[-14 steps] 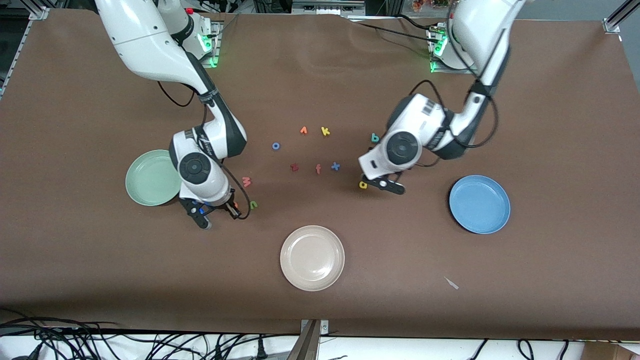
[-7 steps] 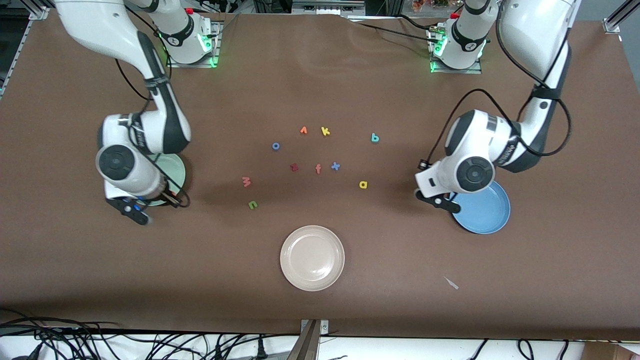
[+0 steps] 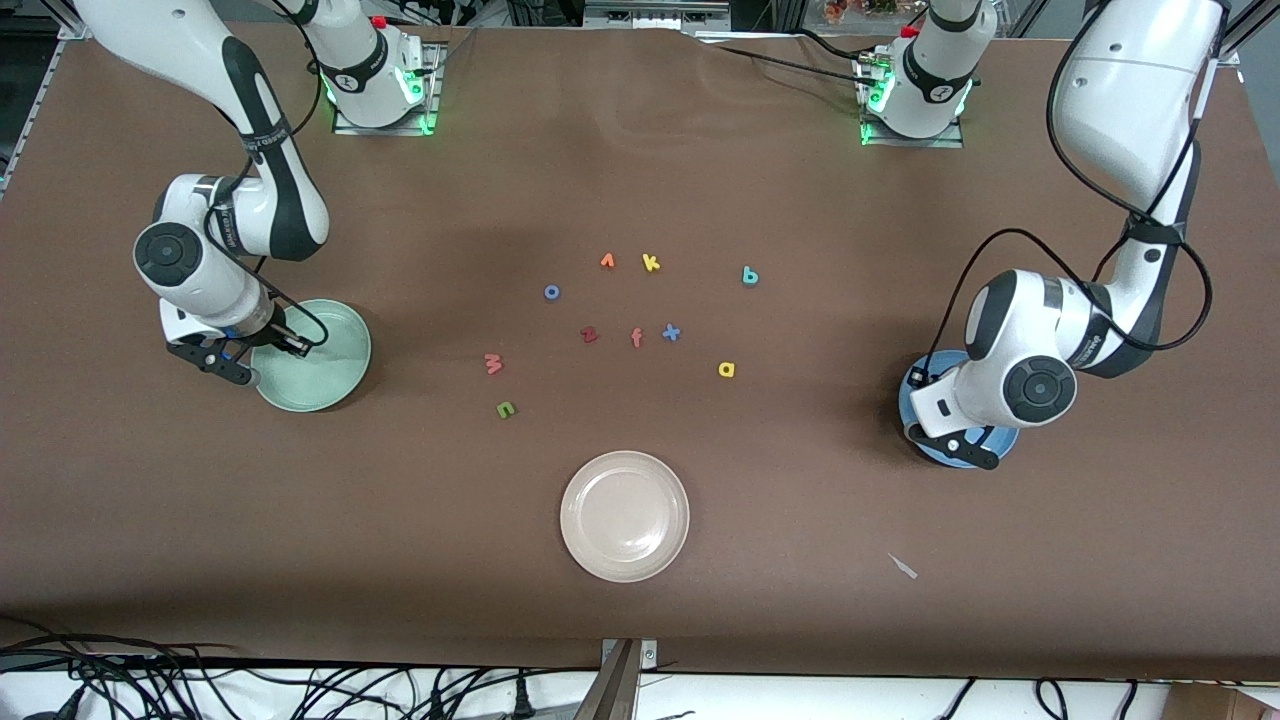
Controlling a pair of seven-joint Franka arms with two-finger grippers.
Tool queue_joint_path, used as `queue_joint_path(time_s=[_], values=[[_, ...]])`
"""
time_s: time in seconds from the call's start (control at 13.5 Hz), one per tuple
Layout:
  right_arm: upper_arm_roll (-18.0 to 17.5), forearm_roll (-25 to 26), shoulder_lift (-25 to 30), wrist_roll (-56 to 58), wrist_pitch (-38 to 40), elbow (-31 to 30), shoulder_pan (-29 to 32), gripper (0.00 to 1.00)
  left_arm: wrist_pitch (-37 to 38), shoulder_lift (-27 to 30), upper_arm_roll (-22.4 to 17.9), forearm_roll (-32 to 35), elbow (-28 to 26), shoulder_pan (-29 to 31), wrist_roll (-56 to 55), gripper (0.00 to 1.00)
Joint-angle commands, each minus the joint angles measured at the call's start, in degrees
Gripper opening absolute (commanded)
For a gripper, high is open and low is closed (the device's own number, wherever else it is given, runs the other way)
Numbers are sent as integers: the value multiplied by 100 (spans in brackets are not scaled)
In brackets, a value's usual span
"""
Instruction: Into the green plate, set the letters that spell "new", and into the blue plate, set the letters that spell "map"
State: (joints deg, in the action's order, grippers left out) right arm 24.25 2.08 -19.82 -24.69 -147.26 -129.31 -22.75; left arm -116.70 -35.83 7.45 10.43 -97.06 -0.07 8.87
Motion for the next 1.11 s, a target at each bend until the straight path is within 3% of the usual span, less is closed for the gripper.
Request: queue_joint_path(time_s=[0.0,0.22,0.37,0.59,0.66,1.03], values=[[-69,-129,259,132,47,55,-54,100,6,-39,72,170,143,33,45,97],[-410,-147,198,96,1430,1167,-107,100,181,294,116,92,152,-11,-139,100],[-858,-147,-21,87,2312,1924,-107,100,235,445,404,108,100,-142,-1198,100],[-1807,-147,-241,35,2377,1928,-142,100,226,882,757,30,-339,-134,-1791,100],[-1949,-121,-364,61,2342,1928,-185,100,217,1050,923,-66,-584,-134,-2045,100],[-2029,-138,-776,1029,2122,2295,-555,100,-596,1341,1943,-102,-1576,-125,-3688,100]])
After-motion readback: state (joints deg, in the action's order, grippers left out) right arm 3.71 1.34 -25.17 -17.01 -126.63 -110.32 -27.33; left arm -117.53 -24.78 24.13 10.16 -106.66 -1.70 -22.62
